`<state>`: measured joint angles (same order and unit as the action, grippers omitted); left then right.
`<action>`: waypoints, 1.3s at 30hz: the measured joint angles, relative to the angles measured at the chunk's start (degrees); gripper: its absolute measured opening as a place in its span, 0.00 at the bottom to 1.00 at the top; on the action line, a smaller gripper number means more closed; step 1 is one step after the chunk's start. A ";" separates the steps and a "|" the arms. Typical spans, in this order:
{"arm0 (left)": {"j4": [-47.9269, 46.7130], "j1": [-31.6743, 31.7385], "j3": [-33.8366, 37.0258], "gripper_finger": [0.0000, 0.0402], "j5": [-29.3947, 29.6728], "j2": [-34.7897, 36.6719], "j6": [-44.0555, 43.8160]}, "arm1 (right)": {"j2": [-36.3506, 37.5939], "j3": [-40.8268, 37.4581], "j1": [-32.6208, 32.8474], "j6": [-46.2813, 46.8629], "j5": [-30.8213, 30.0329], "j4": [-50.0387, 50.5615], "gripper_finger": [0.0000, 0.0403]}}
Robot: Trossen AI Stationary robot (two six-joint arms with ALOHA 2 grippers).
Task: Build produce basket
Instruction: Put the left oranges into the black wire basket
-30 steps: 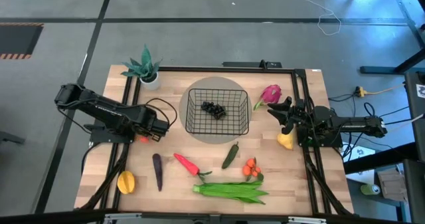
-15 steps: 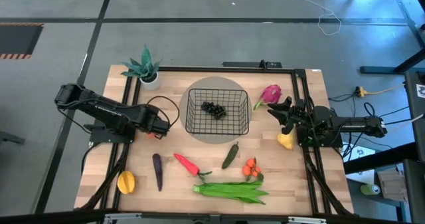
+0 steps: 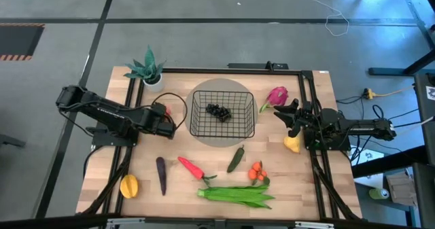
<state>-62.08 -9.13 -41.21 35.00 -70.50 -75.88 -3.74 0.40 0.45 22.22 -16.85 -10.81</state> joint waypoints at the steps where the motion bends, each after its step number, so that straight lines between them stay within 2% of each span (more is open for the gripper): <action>1: 0.00 0.00 0.00 0.00 1.38 0.00 0.00 | 0.00 0.01 0.00 0.00 0.00 0.00 0.42; 8: 0.38 0.00 0.00 0.00 10.63 0.00 0.00 | 0.00 0.02 0.00 -0.02 -0.01 0.00 0.42; 22: 4.88 0.00 0.00 0.00 25.05 0.00 0.04 | 0.00 0.00 0.00 -0.02 -0.01 0.00 0.42; 31: 7.58 0.00 0.00 0.00 29.08 0.00 0.45 | 0.00 0.01 0.00 0.00 -0.01 0.00 0.42; 35: 13.09 0.00 0.00 0.00 30.62 0.00 5.93 | -0.01 0.00 0.00 0.00 -0.01 -0.02 0.42; 39: 21.48 -0.02 0.00 0.00 32.13 0.00 15.32 | 0.00 0.02 0.00 -0.04 -0.01 0.00 0.42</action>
<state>-40.60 -9.15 -41.21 67.13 -70.50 -60.55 -3.74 0.43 0.45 22.17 -16.86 -10.81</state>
